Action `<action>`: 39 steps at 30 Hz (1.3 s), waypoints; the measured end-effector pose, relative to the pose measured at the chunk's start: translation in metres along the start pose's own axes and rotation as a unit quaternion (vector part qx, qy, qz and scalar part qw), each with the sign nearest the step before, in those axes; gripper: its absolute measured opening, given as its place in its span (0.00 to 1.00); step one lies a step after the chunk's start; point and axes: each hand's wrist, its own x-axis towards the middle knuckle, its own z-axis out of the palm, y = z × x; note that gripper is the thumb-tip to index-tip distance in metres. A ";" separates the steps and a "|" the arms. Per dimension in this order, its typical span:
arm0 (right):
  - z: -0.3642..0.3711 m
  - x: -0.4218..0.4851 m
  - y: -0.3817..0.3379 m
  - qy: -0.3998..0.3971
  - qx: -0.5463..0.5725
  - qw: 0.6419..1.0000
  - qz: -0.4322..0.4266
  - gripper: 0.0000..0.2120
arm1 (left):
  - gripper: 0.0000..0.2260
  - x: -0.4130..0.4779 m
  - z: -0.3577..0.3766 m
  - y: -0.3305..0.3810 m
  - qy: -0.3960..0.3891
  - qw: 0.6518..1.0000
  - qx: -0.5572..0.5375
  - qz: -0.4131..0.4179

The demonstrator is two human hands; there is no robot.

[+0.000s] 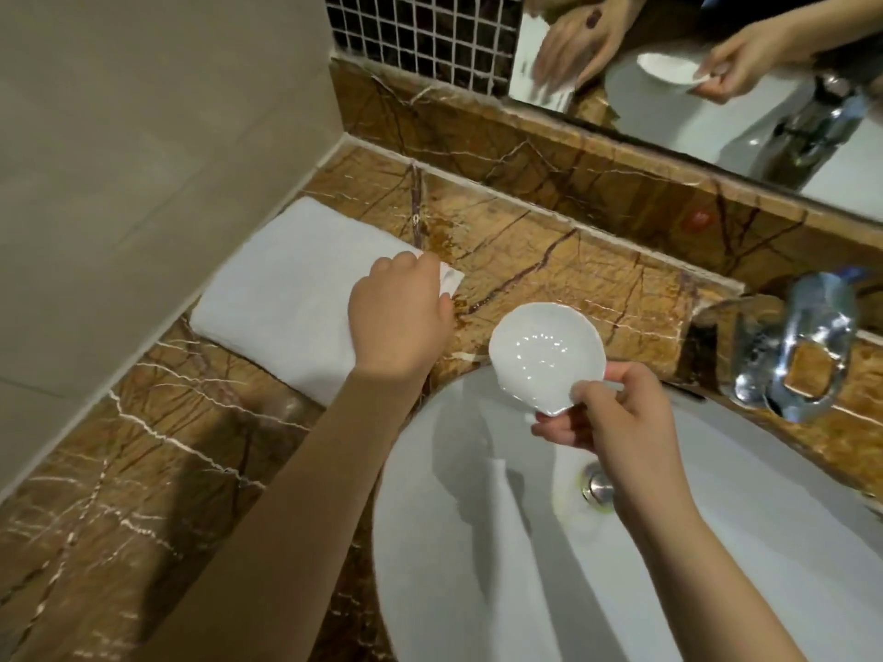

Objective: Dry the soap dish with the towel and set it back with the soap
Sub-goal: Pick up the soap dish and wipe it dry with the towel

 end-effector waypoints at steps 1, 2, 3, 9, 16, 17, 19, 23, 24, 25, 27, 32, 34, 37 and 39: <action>0.002 0.003 0.000 -0.005 0.002 1.000 -0.001 0.09 | 0.13 0.001 0.004 -0.001 0.000 1.000 0.009 -0.012; 0.004 0.006 0.001 -0.009 0.005 1.000 0.000 0.09 | 0.13 0.001 0.007 -0.002 -0.001 1.000 0.019 -0.021; 0.006 0.010 0.002 -0.013 0.008 1.000 0.002 0.08 | 0.13 0.002 0.010 -0.002 -0.001 0.999 0.029 -0.026; 0.012 0.027 0.011 -0.030 0.011 0.999 0.022 0.07 | 0.07 0.000 0.024 -0.007 0.012 0.997 0.073 -0.037; 0.015 0.036 0.013 -0.021 -0.032 0.999 0.036 0.08 | 0.08 -0.009 0.011 -0.020 0.115 0.991 -0.069 -0.013; 0.015 0.037 0.011 -0.026 -0.027 0.998 0.043 0.08 | 0.07 -0.013 0.004 -0.020 0.136 0.985 -0.106 -0.014; 0.018 0.041 0.007 -0.045 -0.023 0.997 0.056 0.11 | 0.06 -0.016 -0.011 -0.020 0.140 0.977 -0.155 -0.038; 0.028 0.043 -0.005 -0.079 -0.083 0.993 0.031 0.13 | 0.09 -0.021 -0.037 -0.018 0.124 0.980 -0.154 -0.002; 0.031 0.041 -0.007 -0.083 -0.112 0.990 0.005 0.15 | 0.09 -0.024 -0.039 -0.015 0.113 0.982 -0.151 0.023; 0.034 0.039 -0.009 -0.087 -0.144 0.985 -0.028 0.16 | 0.09 -0.026 -0.040 -0.013 0.101 0.983 -0.145 0.051; 0.042 0.035 -0.013 -0.101 -0.211 0.967 -0.101 0.13 | 0.10 -0.032 -0.037 -0.007 0.073 0.983 -0.124 0.113; 0.058 0.032 -0.019 -0.118 -0.232 0.949 -0.178 0.11 | 0.13 -0.039 -0.019 -0.007 0.027 0.962 -0.101 0.252; 0.059 0.032 -0.017 -0.108 -0.217 0.954 -0.177 0.12 | 0.14 -0.038 -0.015 -0.008 0.007 0.962 -0.094 0.256; 0.057 0.032 -0.012 -0.085 -0.191 0.963 -0.170 0.14 | 0.15 -0.037 -0.013 -0.010 -0.017 0.963 -0.086 0.255; 0.056 0.031 -0.009 -0.064 -0.180 0.967 -0.171 0.15 | 0.13 -0.037 -0.014 -0.010 -0.021 0.963 -0.086 0.256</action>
